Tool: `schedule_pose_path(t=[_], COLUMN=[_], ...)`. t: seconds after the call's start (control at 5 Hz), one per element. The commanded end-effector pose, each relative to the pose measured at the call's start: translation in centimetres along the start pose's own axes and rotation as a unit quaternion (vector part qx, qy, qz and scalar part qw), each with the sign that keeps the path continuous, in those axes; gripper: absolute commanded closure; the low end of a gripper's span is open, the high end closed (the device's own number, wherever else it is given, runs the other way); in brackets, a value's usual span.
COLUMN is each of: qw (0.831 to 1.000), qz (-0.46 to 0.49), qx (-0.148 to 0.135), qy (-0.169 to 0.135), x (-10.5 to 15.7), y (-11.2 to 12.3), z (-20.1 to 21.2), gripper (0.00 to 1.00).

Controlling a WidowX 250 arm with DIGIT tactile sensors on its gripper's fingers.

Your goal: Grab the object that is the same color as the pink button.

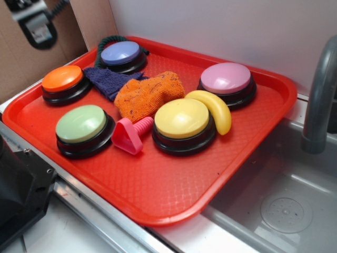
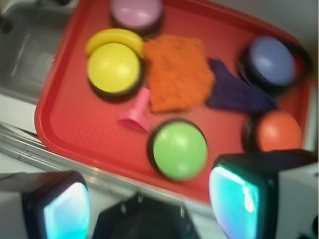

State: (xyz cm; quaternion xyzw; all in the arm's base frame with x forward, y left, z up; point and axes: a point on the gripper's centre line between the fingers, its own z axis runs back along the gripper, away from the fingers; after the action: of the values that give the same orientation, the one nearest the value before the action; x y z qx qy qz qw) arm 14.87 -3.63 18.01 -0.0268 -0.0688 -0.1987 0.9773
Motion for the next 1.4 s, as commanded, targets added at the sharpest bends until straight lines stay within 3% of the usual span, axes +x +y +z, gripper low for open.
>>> schedule_pose_path(t=[0.0,0.2,0.4,0.6,0.8,1.0,1.2], qw=[0.989,0.979,0.964,0.954,0.955,0.953,0.950], qz=[-0.146,-0.199,-0.260,-0.293,-0.291,-0.297,-0.305], qx=[0.009,0.024,0.014,-0.035,-0.051,-0.047,-0.050], qy=[-0.029,-0.035,-0.051,-0.047,-0.040,-0.043,-0.047], x=[3.2,3.9,3.7,3.3,2.5,2.1,2.0], y=[-1.1,-1.4,-1.7,-1.5,-0.7,0.0,0.0], z=[-5.7,-8.2,-9.9,-11.4,-12.2,-13.0,-13.5], gripper=[0.00,0.00,0.00,0.00,0.00,0.00,0.18])
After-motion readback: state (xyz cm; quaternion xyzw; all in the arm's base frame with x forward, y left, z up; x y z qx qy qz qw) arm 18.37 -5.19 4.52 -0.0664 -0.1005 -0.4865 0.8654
